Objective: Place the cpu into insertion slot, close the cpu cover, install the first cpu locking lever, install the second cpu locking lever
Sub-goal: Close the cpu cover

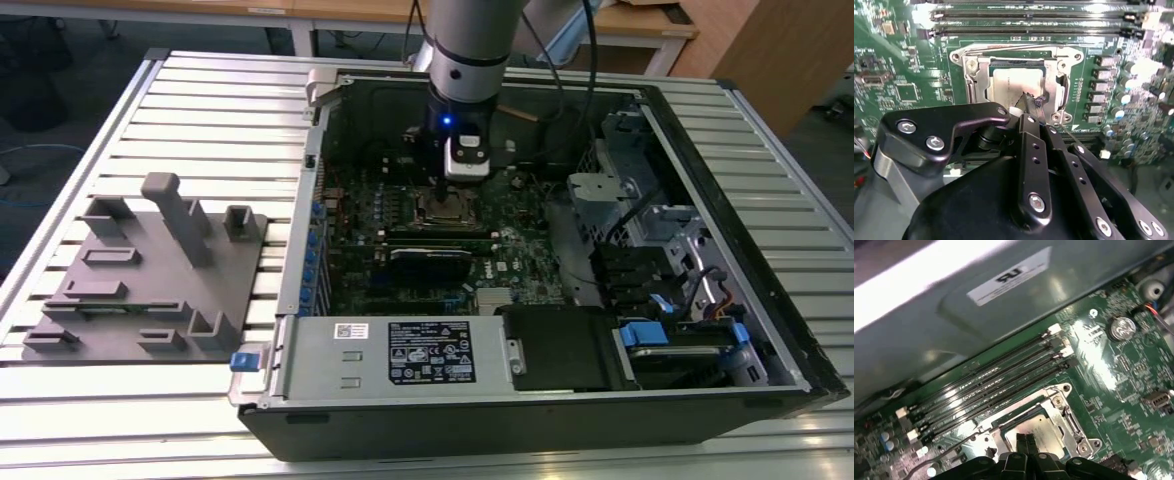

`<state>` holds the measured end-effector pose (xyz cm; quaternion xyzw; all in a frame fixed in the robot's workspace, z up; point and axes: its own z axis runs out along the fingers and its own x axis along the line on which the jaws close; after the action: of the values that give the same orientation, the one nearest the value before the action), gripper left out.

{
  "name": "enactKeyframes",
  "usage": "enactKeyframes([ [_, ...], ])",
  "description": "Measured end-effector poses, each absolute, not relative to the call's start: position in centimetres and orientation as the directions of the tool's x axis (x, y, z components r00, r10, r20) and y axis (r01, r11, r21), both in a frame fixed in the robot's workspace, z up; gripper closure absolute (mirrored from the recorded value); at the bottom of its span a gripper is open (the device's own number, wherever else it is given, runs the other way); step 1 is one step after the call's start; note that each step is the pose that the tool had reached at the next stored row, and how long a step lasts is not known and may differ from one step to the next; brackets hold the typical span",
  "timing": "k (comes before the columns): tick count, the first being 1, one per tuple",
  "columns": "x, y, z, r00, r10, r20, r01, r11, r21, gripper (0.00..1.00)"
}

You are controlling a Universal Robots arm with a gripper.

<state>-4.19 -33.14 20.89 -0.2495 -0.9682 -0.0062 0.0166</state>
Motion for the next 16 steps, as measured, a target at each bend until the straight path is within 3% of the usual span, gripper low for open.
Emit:
enactKeyframes([
  [5, -4.19, -33.15, 20.76, -0.910, 0.414, 0.031, 0.414, 0.910, 0.006, 0.90],
  [12, -4.19, -33.16, 20.65, -0.929, 0.371, -0.009, 0.371, 0.928, 0.024, 0.90],
  [16, -4.19, -33.16, 20.64, -0.933, 0.358, -0.013, 0.358, 0.933, 0.025, 0.90],
])
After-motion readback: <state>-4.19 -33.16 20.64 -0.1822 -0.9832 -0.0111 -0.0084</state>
